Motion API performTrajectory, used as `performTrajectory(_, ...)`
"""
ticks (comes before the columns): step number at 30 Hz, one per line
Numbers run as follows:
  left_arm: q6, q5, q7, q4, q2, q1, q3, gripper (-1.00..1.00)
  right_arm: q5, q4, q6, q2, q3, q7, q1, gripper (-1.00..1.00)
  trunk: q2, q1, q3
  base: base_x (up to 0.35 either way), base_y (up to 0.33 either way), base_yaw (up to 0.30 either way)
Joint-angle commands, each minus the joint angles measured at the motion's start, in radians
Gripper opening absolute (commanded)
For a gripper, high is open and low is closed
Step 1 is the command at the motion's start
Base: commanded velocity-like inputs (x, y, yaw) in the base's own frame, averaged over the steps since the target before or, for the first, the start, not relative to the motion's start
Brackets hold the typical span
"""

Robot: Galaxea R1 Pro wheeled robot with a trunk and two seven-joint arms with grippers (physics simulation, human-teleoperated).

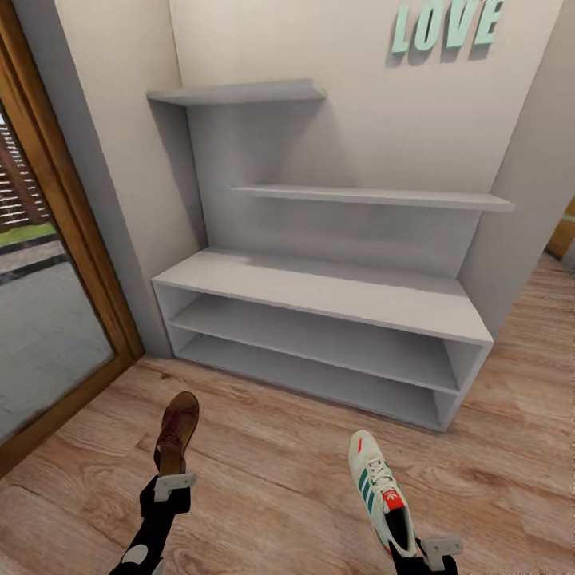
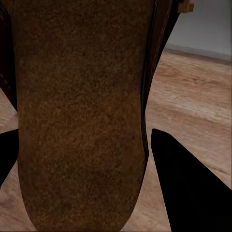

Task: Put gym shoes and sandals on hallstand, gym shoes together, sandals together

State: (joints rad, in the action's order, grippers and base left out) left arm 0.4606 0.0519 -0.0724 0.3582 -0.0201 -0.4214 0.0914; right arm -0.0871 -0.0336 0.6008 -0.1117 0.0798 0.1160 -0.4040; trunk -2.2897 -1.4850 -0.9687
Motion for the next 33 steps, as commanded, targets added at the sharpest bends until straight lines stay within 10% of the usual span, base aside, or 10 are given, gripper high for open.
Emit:
performTrajectory(1,0.003,0.008,-0.004,0.0,0.0,0.0,0.002,-1.0,-0.01,0.001,0.004,0.0,0.008,0.004,-0.001,-1.0,0.0,0.0,-0.001,0.137,0.321,-0.268)
performTrajectory(33,0.003,0.008,-0.004,-0.001,0.0,0.0,0.002,-1.0,-0.01,0.001,0.004,0.0,0.008,0.005,-0.001,-1.0,0.0,0.0,-0.001,0.138,0.318,-0.101)
